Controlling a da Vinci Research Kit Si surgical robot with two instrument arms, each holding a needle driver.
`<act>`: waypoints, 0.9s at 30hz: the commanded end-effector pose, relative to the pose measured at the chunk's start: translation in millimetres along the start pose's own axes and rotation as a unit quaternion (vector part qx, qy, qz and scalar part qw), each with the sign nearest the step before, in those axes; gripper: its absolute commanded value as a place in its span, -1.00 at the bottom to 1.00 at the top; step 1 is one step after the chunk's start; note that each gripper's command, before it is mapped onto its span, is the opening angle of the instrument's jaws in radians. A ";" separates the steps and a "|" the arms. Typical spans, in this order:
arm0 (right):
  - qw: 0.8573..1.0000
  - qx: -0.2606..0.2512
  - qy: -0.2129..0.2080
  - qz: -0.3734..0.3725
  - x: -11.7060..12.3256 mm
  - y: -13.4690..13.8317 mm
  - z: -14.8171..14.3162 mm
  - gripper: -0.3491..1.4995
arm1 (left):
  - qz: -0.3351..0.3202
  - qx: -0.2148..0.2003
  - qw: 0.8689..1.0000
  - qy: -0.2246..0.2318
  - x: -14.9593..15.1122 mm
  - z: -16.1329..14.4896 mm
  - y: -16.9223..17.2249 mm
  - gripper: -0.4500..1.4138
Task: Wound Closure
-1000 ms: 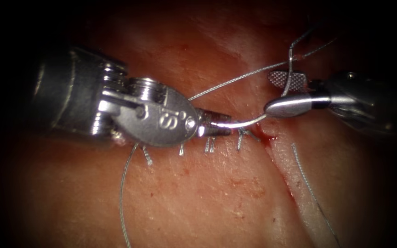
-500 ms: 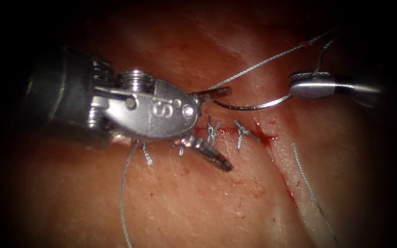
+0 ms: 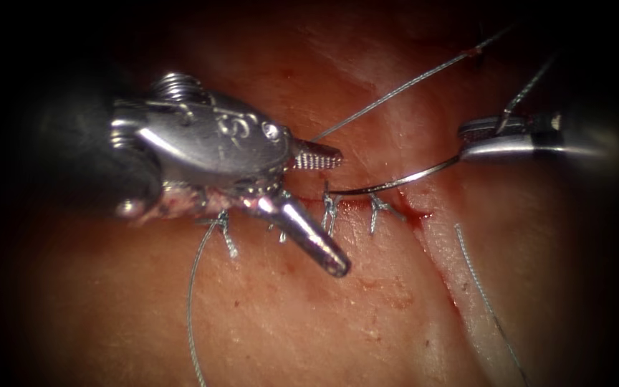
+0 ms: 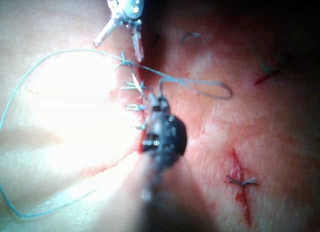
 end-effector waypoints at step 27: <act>0.979 0.044 -0.020 -0.199 3.4 -2.4 3.6 -1.00 | -0.070 -0.064 0.992 -0.087 -2.5 5.4 -4.9 -0.24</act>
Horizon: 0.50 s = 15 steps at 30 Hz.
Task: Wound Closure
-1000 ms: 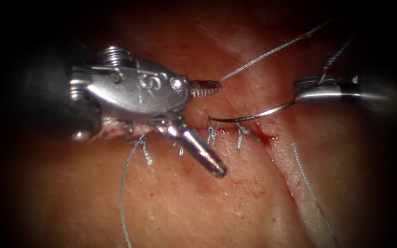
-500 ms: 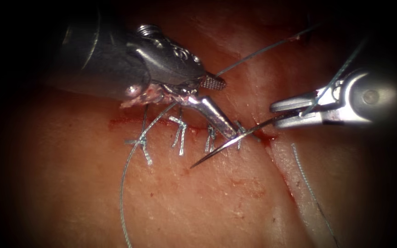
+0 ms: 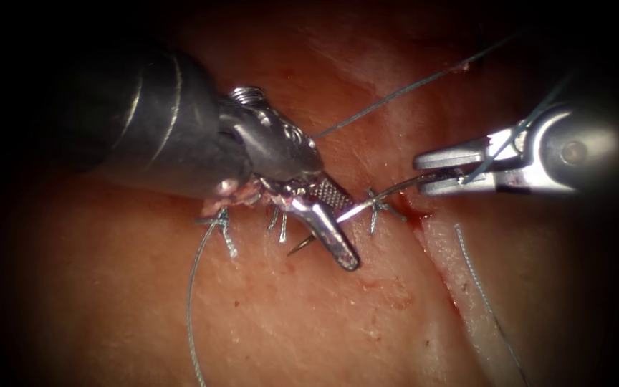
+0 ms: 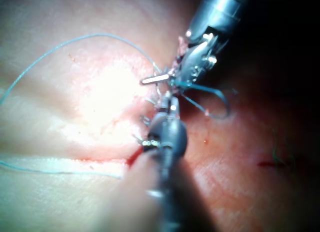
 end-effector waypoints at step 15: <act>0.990 -0.069 -0.040 0.114 0.0 0.2 0.6 0.74 | -0.060 -0.030 0.997 0.025 0.1 0.7 -0.4 -1.00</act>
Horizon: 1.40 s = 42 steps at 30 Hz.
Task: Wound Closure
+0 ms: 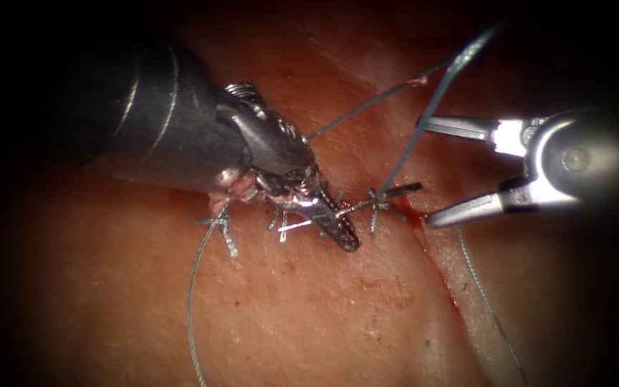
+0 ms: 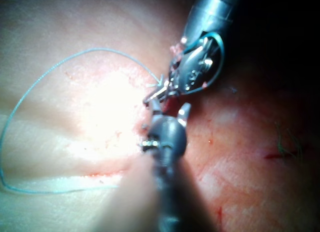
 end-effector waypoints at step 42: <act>0.929 -0.354 -0.029 0.105 0.3 -1.4 2.9 0.36 | -0.052 -0.010 0.984 0.173 2.5 1.6 -0.7 -1.00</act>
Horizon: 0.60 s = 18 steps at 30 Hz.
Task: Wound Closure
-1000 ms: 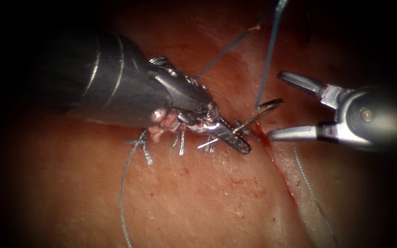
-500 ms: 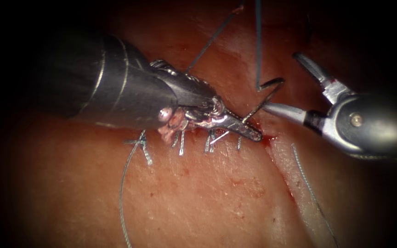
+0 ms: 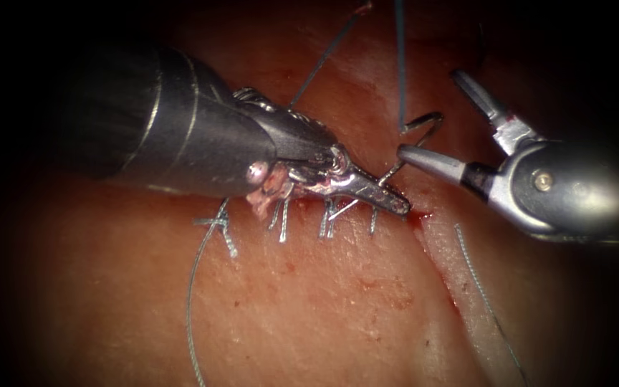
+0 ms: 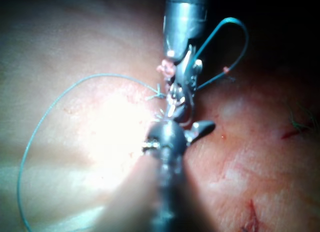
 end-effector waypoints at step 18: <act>1.000 0.004 0.003 -0.008 0.8 -1.3 1.1 -0.33 | 0.011 0.001 1.000 0.001 0.1 0.7 -0.4 -1.00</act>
